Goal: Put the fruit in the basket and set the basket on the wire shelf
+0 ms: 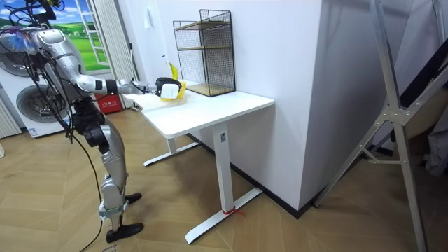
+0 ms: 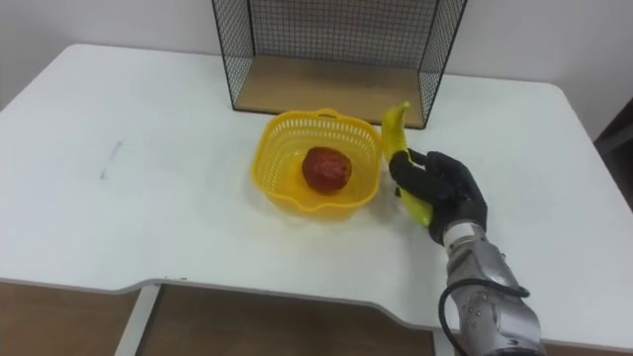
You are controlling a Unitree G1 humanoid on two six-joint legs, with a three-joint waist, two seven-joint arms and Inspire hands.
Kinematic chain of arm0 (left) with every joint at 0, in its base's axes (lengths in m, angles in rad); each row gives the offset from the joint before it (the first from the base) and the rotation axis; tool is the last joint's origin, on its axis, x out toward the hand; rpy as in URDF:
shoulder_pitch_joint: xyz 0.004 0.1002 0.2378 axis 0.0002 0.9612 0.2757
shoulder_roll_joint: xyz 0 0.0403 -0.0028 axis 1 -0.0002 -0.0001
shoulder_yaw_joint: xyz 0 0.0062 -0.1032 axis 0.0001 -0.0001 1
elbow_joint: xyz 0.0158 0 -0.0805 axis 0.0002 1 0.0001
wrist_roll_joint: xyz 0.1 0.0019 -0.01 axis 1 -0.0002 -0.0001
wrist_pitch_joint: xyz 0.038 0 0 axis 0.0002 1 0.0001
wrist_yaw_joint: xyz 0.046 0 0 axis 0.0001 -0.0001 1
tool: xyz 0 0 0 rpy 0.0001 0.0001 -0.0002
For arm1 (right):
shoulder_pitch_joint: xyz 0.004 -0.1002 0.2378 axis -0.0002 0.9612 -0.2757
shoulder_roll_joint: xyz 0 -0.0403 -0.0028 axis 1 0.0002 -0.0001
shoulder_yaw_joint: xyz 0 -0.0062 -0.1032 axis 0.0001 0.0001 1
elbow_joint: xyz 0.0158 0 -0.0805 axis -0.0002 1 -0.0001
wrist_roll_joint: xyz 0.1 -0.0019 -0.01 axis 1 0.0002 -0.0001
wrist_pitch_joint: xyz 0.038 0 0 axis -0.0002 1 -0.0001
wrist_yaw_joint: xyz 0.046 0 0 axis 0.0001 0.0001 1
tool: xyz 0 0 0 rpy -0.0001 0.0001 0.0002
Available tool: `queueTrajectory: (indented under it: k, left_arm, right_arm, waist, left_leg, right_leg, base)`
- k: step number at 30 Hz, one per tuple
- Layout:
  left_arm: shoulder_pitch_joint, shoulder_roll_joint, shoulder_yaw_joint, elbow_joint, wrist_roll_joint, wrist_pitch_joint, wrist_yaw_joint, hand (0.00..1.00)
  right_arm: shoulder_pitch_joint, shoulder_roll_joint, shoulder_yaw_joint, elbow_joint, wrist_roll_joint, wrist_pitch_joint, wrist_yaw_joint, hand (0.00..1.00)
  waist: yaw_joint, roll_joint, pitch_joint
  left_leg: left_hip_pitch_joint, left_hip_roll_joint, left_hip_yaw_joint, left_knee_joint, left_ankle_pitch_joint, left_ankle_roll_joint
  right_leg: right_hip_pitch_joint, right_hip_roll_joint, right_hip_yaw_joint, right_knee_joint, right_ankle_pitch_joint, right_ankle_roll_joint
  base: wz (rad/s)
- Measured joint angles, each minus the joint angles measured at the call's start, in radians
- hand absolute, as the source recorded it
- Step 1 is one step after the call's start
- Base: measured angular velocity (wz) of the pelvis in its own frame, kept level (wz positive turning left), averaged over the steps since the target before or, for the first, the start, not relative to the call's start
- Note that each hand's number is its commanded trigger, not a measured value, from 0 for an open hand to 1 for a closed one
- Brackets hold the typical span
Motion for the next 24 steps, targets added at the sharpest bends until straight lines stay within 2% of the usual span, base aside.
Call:
queueTrajectory:
  k: [5, 14, 16, 18, 24]
  left_arm:
    - [-0.002, -0.009, -0.02, -0.006, 0.0, 0.001, 0.005, 0.0]
    - [0.002, -0.016, -0.038, 0.003, 0.004, 0.001, 0.013, 0.0]
    - [0.003, -0.017, -0.038, 0.002, 0.004, 0.001, 0.013, 0.0]
    - [0.0, -0.017, -0.042, 0.002, 0.002, 0.001, 0.013, 0.0]
    - [-0.009, -0.013, -0.06, 0.002, 0.001, 0.002, 0.013, 0.0]
  right_arm:
    - [0.0, 0.0, 0.029, -0.076, 0.112, 0.0, 0.012, 1.0]
    - [-0.001, -0.001, 0.031, -0.124, 0.094, -0.001, 0.012, 1.0]
    - [-0.001, -0.001, 0.029, -0.124, 0.007, -0.004, 0.012, 1.0]
    - [-0.001, -0.001, 0.031, -0.145, -0.141, -0.004, 0.012, 1.0]
    - [-0.017, -0.003, 0.042, -0.152, -0.339, -0.005, 0.01, 1.0]
  waist:
    - [-0.002, -0.002, -0.0023]
    - [-0.002, 0.0, -0.0005]
    - [-0.005, 0.001, 0.0]
    - [-0.003, 0.002, 0.0002]
    - [0.007, -0.013, 0.0021]
  left_leg:
    - [0.001, 0.0, 0.001, -0.002, 0.0, 0.0]
    - [-0.001, 0.0, 0.001, -0.001, 0.0, 0.0]
    - [-0.002, 0.0, -0.001, 0.001, 0.0, 0.0]
    - [-0.007, 0.0, -0.003, -0.003, 0.0, 0.0]
    - [-0.006, 0.0, 0.001, -0.002, 0.001, 0.001]
  right_leg:
    - [0.0, 0.0, 0.0, 0.0, 0.0, 0.0]
    - [-0.004, 0.0, -0.001, 0.005, 0.0, 0.0]
    - [-0.001, 0.0, -0.004, 0.006, 0.0, 0.0]
    - [-0.007, 0.0, -0.005, 0.006, 0.0, 0.0]
    - [-0.009, -0.001, 0.001, 0.005, 0.0, 0.0]
  base:
    - [-0.01]
    - [0.0]
    - [0.04]
    - [0.0]
    - [-0.01]
